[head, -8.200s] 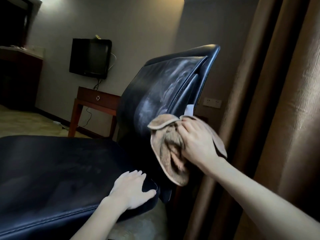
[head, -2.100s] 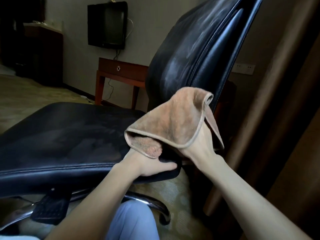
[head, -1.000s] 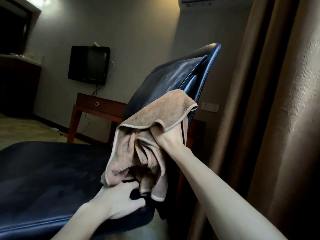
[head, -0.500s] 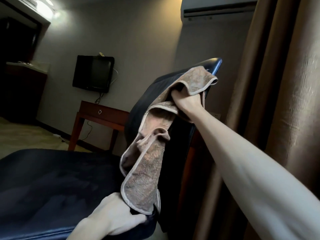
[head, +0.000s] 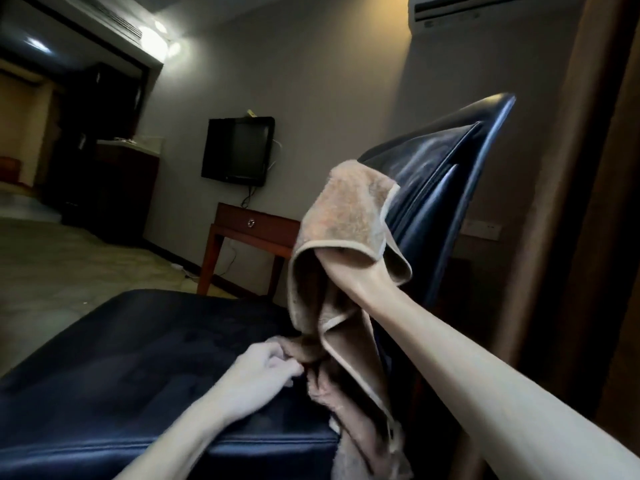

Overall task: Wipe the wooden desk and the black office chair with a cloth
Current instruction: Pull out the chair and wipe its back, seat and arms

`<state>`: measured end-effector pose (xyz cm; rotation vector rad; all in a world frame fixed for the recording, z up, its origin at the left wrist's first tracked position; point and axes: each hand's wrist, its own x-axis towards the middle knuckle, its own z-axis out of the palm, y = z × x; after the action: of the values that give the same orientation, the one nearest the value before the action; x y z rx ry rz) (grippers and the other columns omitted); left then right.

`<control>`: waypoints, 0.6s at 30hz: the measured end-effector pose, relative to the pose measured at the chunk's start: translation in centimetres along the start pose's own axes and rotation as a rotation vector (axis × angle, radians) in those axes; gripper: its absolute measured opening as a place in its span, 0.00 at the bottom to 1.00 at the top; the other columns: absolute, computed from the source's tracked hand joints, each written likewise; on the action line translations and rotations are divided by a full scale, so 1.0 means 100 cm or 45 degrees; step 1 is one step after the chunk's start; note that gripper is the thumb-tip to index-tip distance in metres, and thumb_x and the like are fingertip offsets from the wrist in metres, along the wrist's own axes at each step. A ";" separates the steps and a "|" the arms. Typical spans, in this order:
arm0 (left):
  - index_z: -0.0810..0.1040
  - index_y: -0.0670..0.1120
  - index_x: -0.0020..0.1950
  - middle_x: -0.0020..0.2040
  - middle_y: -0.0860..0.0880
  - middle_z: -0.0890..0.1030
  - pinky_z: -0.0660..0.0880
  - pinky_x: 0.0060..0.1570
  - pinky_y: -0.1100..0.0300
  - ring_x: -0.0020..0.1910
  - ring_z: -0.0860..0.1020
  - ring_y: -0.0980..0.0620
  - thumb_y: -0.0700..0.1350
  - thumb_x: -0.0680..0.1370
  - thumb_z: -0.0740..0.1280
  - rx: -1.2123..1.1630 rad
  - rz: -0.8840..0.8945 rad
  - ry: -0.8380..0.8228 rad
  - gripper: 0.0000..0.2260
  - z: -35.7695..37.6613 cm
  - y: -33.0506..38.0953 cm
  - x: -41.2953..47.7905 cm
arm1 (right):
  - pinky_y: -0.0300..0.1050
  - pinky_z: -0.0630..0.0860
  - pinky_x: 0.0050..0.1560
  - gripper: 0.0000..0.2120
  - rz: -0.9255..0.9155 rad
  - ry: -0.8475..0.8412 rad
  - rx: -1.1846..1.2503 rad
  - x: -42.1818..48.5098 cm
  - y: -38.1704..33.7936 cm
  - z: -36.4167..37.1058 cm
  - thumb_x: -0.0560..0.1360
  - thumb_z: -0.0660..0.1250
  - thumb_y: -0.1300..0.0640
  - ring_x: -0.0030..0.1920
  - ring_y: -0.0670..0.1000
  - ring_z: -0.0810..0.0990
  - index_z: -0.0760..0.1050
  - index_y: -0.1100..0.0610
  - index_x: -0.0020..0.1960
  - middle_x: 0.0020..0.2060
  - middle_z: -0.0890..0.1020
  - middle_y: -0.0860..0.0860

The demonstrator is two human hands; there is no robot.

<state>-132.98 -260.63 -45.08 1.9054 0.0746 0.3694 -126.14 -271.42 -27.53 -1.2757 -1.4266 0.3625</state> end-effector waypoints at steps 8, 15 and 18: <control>0.84 0.51 0.55 0.54 0.54 0.87 0.78 0.61 0.63 0.54 0.84 0.61 0.47 0.81 0.69 -0.233 -0.024 0.293 0.05 -0.064 0.007 -0.031 | 0.41 0.74 0.66 0.16 0.509 0.276 -0.791 0.054 0.058 0.039 0.84 0.61 0.54 0.64 0.55 0.80 0.78 0.61 0.66 0.67 0.80 0.59; 0.83 0.46 0.52 0.37 0.51 0.87 0.77 0.29 0.65 0.33 0.84 0.58 0.58 0.84 0.61 -0.669 -0.191 0.388 0.18 -0.079 0.008 -0.040 | 0.46 0.75 0.53 0.19 0.842 0.036 -1.333 0.012 0.104 0.043 0.83 0.58 0.50 0.61 0.61 0.81 0.80 0.60 0.63 0.62 0.82 0.60; 0.77 0.52 0.71 0.59 0.48 0.86 0.83 0.47 0.54 0.54 0.86 0.52 0.69 0.81 0.56 -0.966 -0.118 0.273 0.28 -0.091 0.023 -0.039 | 0.48 0.76 0.48 0.15 0.687 0.183 -1.346 -0.023 0.092 0.047 0.80 0.58 0.46 0.54 0.59 0.83 0.81 0.50 0.44 0.48 0.85 0.55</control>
<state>-139.66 -254.13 -40.96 1.1068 0.1416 0.4586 -126.15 -268.01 -37.52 -2.4971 -1.1243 -0.1907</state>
